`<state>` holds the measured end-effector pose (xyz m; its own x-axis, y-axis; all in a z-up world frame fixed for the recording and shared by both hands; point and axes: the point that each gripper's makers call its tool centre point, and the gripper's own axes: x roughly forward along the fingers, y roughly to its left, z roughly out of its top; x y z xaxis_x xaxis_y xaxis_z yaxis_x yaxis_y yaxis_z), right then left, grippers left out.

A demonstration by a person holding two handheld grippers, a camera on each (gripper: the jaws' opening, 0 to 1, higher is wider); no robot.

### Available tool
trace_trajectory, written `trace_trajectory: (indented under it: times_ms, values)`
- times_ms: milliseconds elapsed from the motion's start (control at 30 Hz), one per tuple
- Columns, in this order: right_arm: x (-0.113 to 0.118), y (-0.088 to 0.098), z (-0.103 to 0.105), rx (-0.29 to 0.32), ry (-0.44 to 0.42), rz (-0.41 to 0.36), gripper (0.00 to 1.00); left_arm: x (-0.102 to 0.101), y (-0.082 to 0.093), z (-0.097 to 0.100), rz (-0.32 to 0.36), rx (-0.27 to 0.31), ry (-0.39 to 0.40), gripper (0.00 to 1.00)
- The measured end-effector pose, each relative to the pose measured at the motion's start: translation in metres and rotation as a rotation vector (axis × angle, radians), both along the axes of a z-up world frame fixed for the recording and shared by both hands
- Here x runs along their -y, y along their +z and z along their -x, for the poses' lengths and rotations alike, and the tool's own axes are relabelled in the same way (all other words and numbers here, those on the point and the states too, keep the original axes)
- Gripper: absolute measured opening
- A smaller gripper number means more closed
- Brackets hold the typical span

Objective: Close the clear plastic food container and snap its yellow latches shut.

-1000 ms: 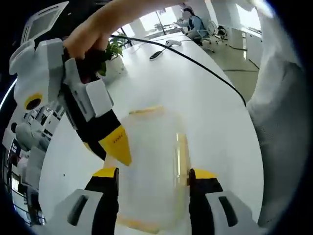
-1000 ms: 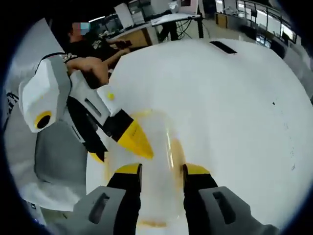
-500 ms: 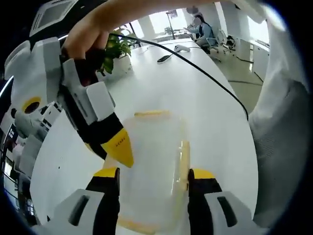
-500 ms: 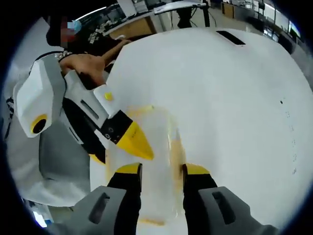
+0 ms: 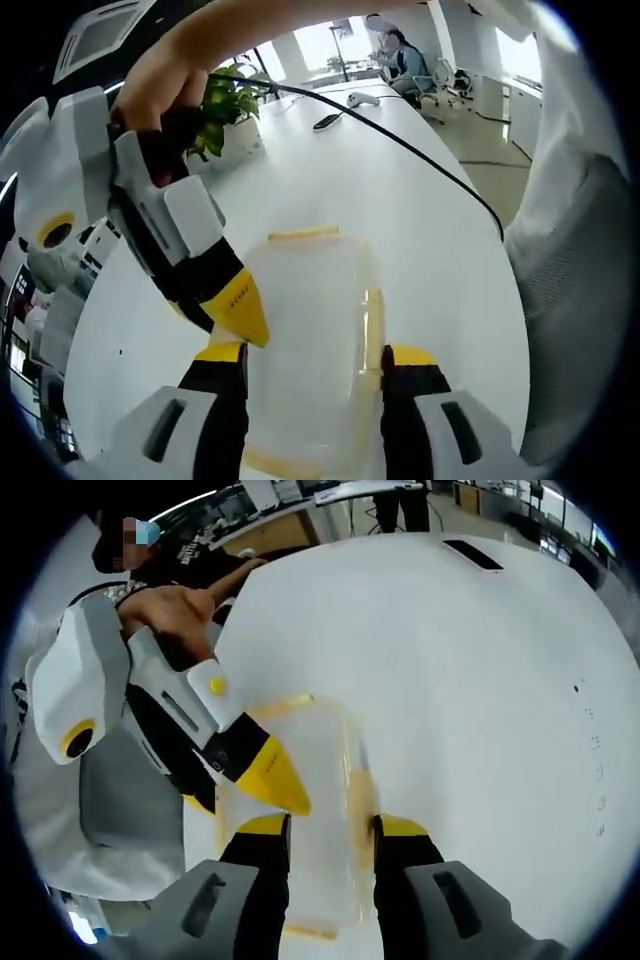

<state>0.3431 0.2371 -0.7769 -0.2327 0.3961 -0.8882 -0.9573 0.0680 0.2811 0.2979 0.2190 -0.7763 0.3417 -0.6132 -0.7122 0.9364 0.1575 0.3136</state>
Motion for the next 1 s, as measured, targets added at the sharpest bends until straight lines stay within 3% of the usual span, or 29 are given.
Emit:
trace_trajectory:
  times_ms: [300, 1000]
  values:
    - [0.0, 0.001, -0.001, 0.002, 0.01, -0.006, 0.29, 0.001, 0.0, 0.004, -0.006, 0.018, -0.005, 0.46]
    - [0.0, -0.001, 0.002, -0.009, 0.014, 0.001, 0.26, -0.003, 0.001, 0.012, -0.036, 0.036, -0.013, 0.34]
